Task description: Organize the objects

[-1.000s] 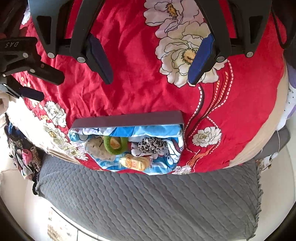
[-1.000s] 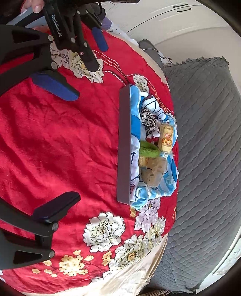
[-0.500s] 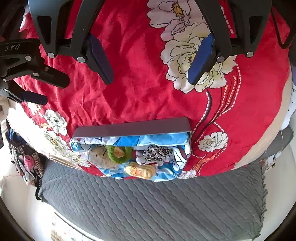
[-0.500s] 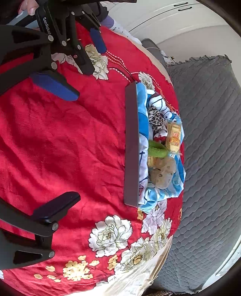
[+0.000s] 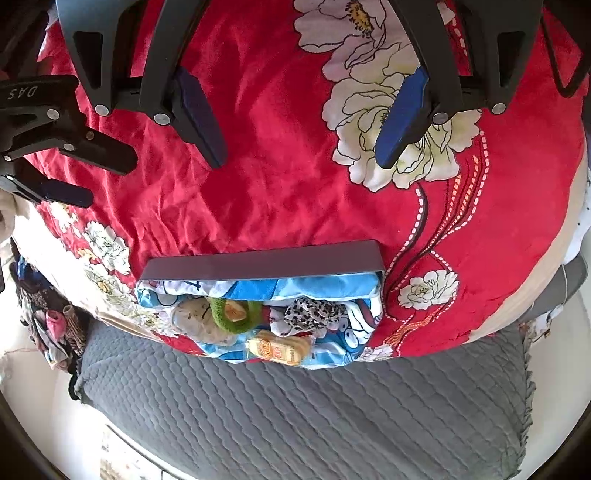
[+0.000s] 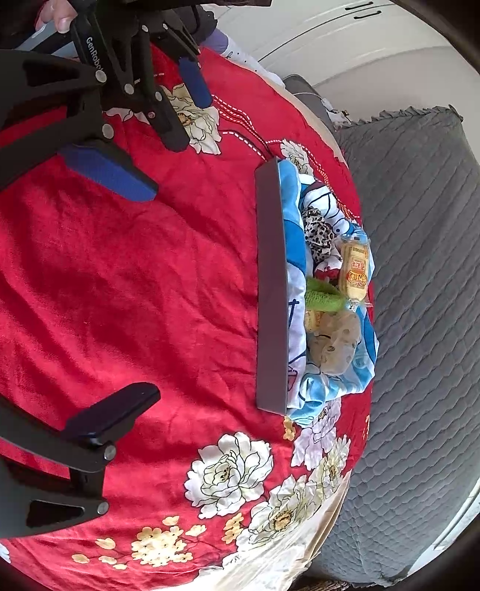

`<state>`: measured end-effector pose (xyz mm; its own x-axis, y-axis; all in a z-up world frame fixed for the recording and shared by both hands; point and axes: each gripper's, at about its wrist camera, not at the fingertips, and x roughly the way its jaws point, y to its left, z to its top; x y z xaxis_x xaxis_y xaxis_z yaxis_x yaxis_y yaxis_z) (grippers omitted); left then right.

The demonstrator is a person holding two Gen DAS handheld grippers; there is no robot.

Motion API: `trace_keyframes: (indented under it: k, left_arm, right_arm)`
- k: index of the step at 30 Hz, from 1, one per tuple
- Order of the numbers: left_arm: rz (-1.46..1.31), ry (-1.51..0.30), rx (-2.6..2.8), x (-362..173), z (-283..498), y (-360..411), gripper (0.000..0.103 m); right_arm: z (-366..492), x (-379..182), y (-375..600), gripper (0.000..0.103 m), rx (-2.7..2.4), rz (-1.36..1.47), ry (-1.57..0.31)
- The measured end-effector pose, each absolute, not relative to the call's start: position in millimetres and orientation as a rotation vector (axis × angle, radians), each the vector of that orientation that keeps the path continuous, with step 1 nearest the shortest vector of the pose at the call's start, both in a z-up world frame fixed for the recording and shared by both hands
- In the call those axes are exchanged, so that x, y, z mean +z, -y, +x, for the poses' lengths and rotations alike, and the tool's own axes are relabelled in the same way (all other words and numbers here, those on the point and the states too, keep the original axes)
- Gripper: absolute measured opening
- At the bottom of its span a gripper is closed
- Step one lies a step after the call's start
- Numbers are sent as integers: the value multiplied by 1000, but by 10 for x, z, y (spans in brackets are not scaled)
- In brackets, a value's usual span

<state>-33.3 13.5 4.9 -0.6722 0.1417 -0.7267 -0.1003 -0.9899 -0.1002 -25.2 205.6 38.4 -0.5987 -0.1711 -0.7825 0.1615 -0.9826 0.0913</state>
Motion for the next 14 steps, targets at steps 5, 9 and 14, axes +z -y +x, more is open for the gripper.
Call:
trace_keyframes:
  k: [5, 9, 14]
  left_arm:
    - [-1184, 90, 2802, 49, -309, -121, 84]
    - [-1194, 102, 2812, 37, -326, -95, 84]
    - [-1222, 101, 2783, -5, -363, -102, 84]
  right_arm:
    - [-261, 378, -2060, 99, -2655, 1303, 25]
    - [-264, 375, -2070, 99, -2657, 1304, 31]
    - [-265, 367, -2075, 99, -2656, 1301, 25]
